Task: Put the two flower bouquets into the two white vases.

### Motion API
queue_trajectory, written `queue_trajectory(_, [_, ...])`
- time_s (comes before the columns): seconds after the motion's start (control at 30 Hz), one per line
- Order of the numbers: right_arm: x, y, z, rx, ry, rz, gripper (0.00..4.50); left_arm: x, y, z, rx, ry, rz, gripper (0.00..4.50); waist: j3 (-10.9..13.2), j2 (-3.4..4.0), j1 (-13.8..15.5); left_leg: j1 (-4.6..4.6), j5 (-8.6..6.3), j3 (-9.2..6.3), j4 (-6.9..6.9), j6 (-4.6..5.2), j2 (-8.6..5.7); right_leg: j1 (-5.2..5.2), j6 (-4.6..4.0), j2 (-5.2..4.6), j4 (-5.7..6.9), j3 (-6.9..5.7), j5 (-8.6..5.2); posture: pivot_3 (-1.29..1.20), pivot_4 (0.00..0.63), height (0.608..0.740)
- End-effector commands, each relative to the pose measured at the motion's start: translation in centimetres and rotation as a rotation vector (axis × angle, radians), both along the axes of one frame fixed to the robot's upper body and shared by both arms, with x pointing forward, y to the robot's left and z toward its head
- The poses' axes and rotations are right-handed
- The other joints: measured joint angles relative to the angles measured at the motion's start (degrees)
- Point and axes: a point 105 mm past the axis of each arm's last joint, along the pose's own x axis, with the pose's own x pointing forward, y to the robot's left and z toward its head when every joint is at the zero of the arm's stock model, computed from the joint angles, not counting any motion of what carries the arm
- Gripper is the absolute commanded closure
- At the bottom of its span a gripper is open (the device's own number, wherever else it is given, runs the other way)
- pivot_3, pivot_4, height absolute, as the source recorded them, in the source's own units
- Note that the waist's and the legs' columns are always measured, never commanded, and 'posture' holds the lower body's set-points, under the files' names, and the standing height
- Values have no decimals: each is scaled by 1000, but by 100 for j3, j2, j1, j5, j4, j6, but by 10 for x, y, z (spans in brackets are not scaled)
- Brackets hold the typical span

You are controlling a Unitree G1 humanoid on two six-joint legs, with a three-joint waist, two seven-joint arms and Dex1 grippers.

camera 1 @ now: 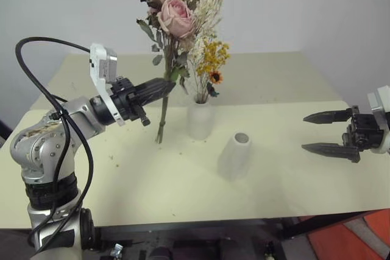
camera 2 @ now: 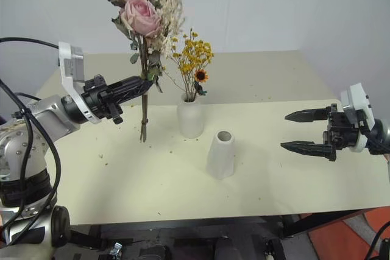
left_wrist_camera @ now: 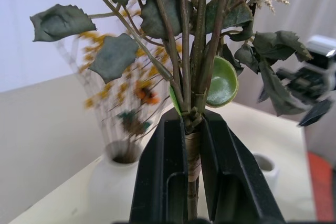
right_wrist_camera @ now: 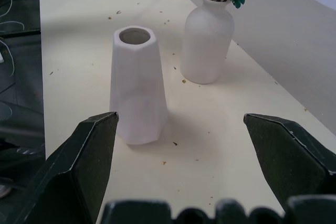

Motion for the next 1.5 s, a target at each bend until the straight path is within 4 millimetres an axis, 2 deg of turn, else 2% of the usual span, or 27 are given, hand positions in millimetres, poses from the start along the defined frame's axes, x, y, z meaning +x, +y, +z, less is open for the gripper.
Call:
queue_trajectory(0.03, [-6,2,15,7,-74,19,0,-1,-16,19,-61,-74,-66,4366,0,0,15,0,0,0,0,0,0,2,0,0,-1,0,0,0,150,740])
queue_trajectory(0.23, [-5,6,15,9,-92,13,0,6,-53,31,-131,-115,-216,4366,0,0,37,-1,0,0,2,0,-1,1,-1,0,-2,0,1,0,150,740])
queue_trajectory(0.43, [-6,9,14,14,-101,12,0,5,-81,36,-193,-135,-314,4366,0,0,30,-1,0,-1,1,0,0,0,-1,1,0,1,1,0,150,740])
queue_trajectory(0.73, [-9,9,13,22,-107,-1,0,1,-110,33,-255,-146,-390,4366,0,0,54,-3,0,0,4,0,-2,1,1,0,-3,2,1,0,150,740])
queue_trajectory(1.0, [-11,9,12,25,-106,-8,0,-7,-124,28,-245,-125,-460,4366,0,0,66,-2,0,0,4,0,-2,1,2,1,-3,3,0,0,150,740])
queue_trajectory(1.5, [-14,9,9,34,-108,-22,0,-6,-132,15,-210,-105,-491,4366,0,0,110,-2,0,0,4,0,-2,1,3,1,-4,3,0,0,150,740])
